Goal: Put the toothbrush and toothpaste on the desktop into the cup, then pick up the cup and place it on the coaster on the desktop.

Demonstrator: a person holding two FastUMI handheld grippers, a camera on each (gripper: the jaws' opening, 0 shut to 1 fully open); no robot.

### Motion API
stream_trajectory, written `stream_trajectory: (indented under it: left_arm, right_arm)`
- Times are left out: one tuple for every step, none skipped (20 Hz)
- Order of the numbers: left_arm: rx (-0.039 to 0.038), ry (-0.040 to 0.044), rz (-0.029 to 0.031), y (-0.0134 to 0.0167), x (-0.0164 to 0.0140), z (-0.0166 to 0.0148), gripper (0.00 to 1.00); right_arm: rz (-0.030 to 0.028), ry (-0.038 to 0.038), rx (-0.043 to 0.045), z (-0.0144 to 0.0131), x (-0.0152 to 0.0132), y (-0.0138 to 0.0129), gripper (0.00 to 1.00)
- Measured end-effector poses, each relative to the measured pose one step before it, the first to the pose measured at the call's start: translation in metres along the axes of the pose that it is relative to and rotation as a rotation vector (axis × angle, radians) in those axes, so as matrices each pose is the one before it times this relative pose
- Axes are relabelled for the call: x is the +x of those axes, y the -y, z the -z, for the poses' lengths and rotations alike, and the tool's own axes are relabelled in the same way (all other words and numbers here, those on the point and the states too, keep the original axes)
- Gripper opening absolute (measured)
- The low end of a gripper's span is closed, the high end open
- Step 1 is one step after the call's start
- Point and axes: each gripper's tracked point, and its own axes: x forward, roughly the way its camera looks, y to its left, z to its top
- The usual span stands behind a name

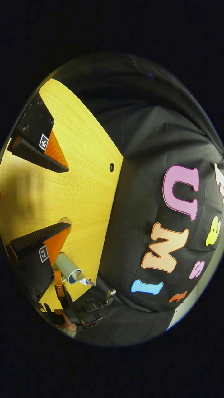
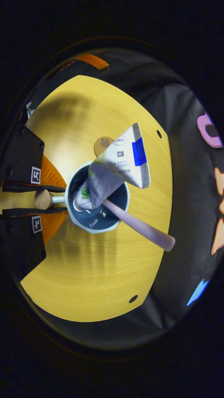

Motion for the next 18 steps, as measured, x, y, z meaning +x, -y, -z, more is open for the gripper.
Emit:
stream_trajectory:
  left_arm:
    - [-0.00156, -0.00314, 0.00264, -0.00199, -0.00126, 0.00105, 0.93]
    - [-0.00098, -0.00387, 0.00228, -0.00145, 0.00196, -0.00026, 0.93]
    - [-0.00104, -0.00430, 0.00253, -0.00125, 0.00212, -0.00025, 0.93]
    - [-0.00080, -0.00506, 0.00120, -0.00208, 0.00184, 0.00074, 0.93]
    - [0.00076, -0.00813, -0.00182, -0.00316, -0.00023, 0.00180, 0.93]
    - [0.00229, -0.00743, -0.00474, -0.00445, 0.00090, 0.00202, 0.93]
    - [0.00386, -0.00319, -0.00494, -0.00474, -0.00103, -0.00082, 0.94]
    - [0.00310, -0.00093, -0.00539, -0.00485, -0.00102, 0.00014, 0.93]
    - [0.00180, -0.00147, -0.00580, -0.00403, -0.00130, -0.00075, 0.94]
    - [-0.00037, -0.00067, -0.00397, -0.00457, 0.00015, 0.00005, 0.93]
    - [-0.00255, 0.00006, -0.00546, -0.00451, -0.00101, -0.00076, 0.93]
    - [-0.00277, -0.00128, -0.00570, -0.00511, 0.00022, 0.00096, 0.93]
    - [-0.00208, -0.00357, -0.00638, -0.00537, -0.00063, 0.00057, 0.93]
    - [0.00008, -0.00422, -0.00781, -0.00416, -0.00099, 0.00140, 0.93]
    - [0.00073, -0.00150, -0.00634, -0.00310, 0.00027, 0.00033, 0.94]
    - [-0.00075, -0.00076, -0.01015, 0.00187, -0.00406, -0.00787, 0.94]
    - [-0.00333, -0.00358, -0.00630, -0.00017, 0.00067, 0.00017, 0.93]
    - [-0.00506, -0.00812, -0.00176, -0.00135, 0.00049, 0.00280, 0.93]
  right_arm:
    - [-0.00673, 0.01308, -0.01265, -0.00801, 0.00049, -0.00169, 0.22]
    - [-0.00861, 0.01409, -0.01217, -0.00914, 0.00391, -0.00203, 0.22]
    - [-0.01369, 0.01341, -0.01323, -0.00866, 0.00665, -0.00291, 0.22]
    - [-0.01879, 0.01529, -0.00897, -0.01133, 0.00644, -0.00463, 0.22]
    - [-0.02013, 0.00644, -0.00832, -0.01002, 0.00587, -0.00234, 0.20]
    - [-0.01360, -0.00513, -0.00727, -0.00544, 0.00406, -0.00211, 0.22]
    - [-0.01106, -0.00754, -0.00842, -0.00371, 0.01024, -0.00082, 0.22]
    - [-0.00771, -0.00982, -0.01065, -0.00260, 0.00806, 0.00195, 0.22]
    - [-0.00616, -0.01300, -0.01251, 0.00044, 0.00711, 0.00158, 0.22]
    - [-0.00411, -0.01382, -0.01388, 0.00026, 0.00959, -0.00041, 0.22]
    - [-0.00297, -0.01363, -0.01441, 0.00228, 0.00937, -0.00065, 0.22]
    - [0.00092, -0.01217, -0.01169, -0.00097, 0.00820, 0.00232, 0.22]
    - [0.00314, -0.01441, -0.00713, -0.00079, 0.00908, -0.00092, 0.22]
    - [0.00278, -0.01216, -0.00658, 0.00008, 0.00437, -0.00299, 0.22]
    - [0.00401, -0.01198, -0.00216, 0.00212, 0.00260, -0.00194, 0.22]
    - [0.00424, -0.01224, 0.00258, 0.00309, 0.00275, -0.00104, 0.22]
    - [0.00508, -0.00918, 0.00070, -0.00129, 0.00576, -0.00126, 0.22]
    - [0.00630, -0.00634, -0.00445, -0.00081, 0.00368, -0.00114, 0.22]
